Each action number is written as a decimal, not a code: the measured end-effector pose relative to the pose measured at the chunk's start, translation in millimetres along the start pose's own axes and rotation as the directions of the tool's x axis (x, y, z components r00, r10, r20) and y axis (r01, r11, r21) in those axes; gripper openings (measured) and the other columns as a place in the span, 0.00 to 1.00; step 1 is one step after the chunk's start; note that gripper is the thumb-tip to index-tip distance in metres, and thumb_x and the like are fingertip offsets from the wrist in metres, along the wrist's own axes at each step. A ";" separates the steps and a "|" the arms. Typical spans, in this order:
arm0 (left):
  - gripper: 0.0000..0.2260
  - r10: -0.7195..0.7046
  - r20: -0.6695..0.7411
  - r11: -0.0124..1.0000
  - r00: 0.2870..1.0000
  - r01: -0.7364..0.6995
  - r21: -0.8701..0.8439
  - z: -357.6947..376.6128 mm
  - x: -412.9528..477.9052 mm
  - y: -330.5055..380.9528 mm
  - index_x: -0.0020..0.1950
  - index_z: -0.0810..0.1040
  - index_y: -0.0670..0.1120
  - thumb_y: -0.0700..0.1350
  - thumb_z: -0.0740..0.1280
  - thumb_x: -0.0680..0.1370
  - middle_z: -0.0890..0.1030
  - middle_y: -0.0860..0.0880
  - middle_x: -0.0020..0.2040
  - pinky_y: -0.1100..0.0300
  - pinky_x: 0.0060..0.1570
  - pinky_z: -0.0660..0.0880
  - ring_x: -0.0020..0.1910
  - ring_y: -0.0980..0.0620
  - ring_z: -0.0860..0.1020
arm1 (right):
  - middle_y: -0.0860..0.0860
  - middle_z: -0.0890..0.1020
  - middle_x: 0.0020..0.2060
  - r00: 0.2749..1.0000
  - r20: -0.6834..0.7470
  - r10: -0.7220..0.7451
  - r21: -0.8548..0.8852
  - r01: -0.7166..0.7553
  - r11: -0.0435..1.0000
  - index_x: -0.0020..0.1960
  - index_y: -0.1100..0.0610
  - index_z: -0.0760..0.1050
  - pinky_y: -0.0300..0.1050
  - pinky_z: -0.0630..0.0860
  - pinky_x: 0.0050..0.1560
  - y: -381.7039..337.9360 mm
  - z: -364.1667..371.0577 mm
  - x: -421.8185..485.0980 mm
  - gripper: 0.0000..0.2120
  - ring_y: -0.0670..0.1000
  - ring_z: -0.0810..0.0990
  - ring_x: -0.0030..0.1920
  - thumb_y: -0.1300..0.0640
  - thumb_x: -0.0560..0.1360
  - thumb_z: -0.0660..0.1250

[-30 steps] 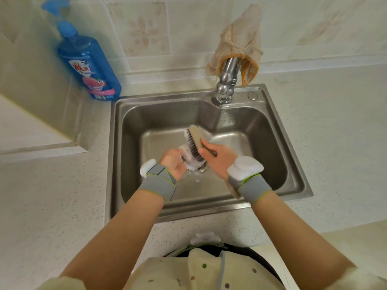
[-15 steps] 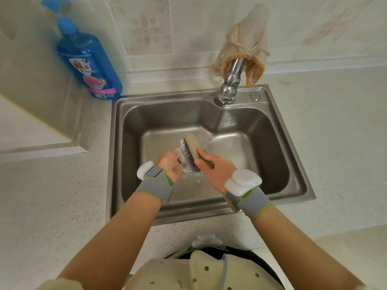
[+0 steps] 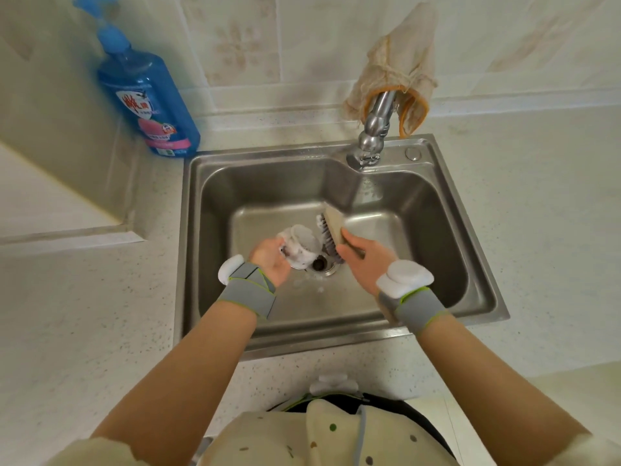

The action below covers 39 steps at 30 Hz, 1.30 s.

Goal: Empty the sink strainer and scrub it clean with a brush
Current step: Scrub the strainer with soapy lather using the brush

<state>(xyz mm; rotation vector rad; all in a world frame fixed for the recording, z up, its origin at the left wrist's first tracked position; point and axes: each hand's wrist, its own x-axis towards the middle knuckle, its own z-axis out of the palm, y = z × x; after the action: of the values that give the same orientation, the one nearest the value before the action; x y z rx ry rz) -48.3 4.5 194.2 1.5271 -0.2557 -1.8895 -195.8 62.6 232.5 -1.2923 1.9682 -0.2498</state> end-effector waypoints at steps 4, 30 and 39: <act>0.16 0.057 -0.056 0.997 0.997 -0.054 0.050 0.8 12.7 -5.6 0.63 0.70 0.37 0.37 0.48 0.81 0.76 0.40 0.57 0.52 0.49 0.73 0.43 0.45 0.77 | 0.53 0.82 0.57 0.992 0.027 -0.121 -0.127 0.124 0.984 0.73 0.39 0.59 0.45 0.74 0.57 -6.1 11.3 -21.7 0.23 0.58 0.79 0.56 0.43 0.79 0.56; 0.11 0.255 0.108 0.905 0.961 -0.277 0.323 3.2 6.3 -5.9 0.56 0.75 0.40 0.37 0.57 0.77 0.77 0.51 0.36 0.62 0.38 0.70 0.41 0.54 0.77 | 0.49 0.65 0.27 0.964 0.237 0.120 0.522 -0.231 0.821 0.68 0.49 0.71 0.30 0.59 0.16 5.2 -1.0 16.5 0.19 0.47 0.60 0.22 0.47 0.78 0.61; 0.18 0.038 -0.057 0.996 0.998 -0.042 -0.082 11.1 18.0 -1.9 0.68 0.65 0.34 0.38 0.50 0.81 0.68 0.37 0.70 0.52 0.70 0.62 0.71 0.41 0.65 | 0.46 0.84 0.47 0.999 0.035 -0.014 0.296 0.003 0.955 0.71 0.46 0.66 0.41 0.78 0.47 -2.9 22.8 -15.8 0.21 0.52 0.82 0.46 0.48 0.79 0.60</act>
<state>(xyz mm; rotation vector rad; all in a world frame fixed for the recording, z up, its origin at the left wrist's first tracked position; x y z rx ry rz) -60.6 -8.0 182.3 1.5049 -0.1790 -1.8015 -175.1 80.0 225.8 -1.1029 1.8126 -0.5017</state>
